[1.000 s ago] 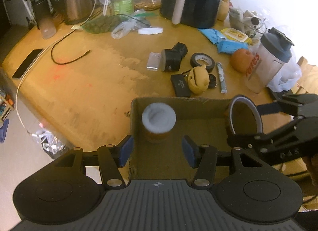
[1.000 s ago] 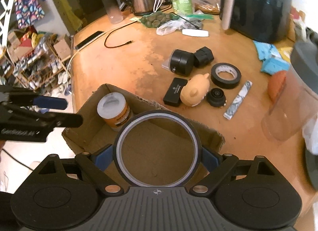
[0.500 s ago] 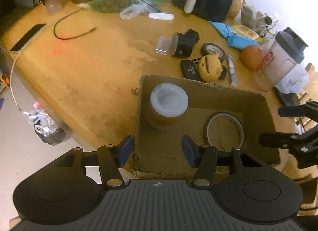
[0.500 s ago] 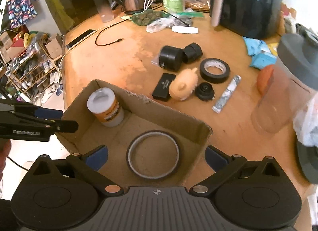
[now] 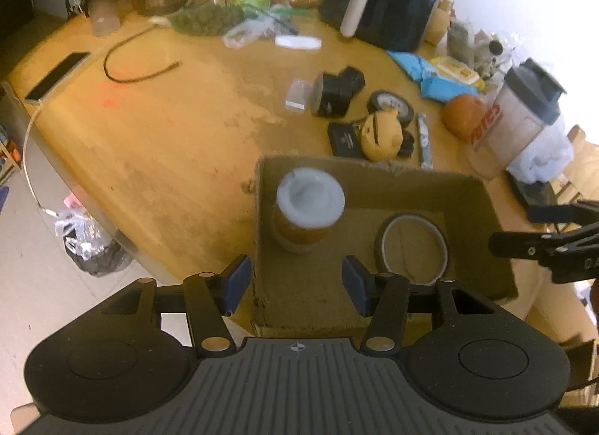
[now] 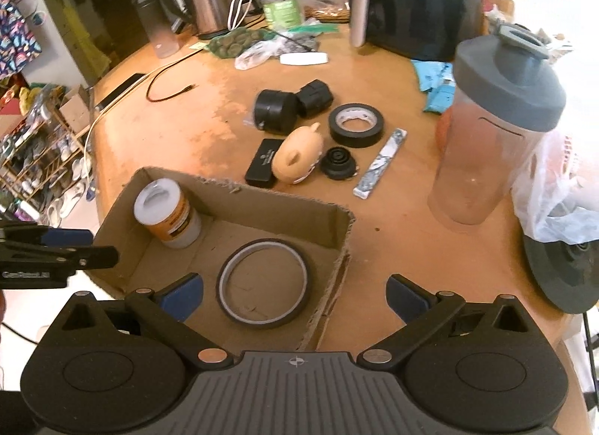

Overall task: Organize rigid objects
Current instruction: 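Open and withdraw the left gripper from the box while the right tool moves toward the marble strip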

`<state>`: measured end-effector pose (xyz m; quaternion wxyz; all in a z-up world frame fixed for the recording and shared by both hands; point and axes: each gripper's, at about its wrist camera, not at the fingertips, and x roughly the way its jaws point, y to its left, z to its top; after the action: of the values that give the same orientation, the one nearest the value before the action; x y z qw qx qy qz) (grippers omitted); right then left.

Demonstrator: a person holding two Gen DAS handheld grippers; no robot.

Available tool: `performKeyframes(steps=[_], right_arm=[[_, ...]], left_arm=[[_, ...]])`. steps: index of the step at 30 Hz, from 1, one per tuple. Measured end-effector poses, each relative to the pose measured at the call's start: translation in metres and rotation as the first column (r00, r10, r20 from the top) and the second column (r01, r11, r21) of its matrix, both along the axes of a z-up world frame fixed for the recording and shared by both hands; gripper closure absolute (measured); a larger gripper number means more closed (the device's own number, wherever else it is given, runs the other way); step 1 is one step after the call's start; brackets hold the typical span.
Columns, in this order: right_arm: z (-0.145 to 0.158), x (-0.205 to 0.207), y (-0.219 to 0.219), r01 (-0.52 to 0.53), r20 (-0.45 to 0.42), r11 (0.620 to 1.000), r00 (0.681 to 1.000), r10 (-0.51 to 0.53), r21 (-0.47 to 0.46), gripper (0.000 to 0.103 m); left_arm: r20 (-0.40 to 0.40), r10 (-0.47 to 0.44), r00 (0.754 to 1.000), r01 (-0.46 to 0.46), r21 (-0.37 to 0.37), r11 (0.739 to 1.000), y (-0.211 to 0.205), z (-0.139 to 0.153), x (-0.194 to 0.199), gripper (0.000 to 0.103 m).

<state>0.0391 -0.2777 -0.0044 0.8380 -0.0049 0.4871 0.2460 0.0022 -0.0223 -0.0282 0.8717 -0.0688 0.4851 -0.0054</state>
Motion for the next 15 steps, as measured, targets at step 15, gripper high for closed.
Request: performKeyframes(steps=[15], right_arm=[[0.01, 0.026, 0.014, 0.057, 0.012, 0.998, 0.998, -0.057, 0.007, 0.0]], left_arm=[[0.118, -0.058, 0.991, 0.057, 0.01, 0.998, -0.007, 0.038, 0.043, 0.05]])
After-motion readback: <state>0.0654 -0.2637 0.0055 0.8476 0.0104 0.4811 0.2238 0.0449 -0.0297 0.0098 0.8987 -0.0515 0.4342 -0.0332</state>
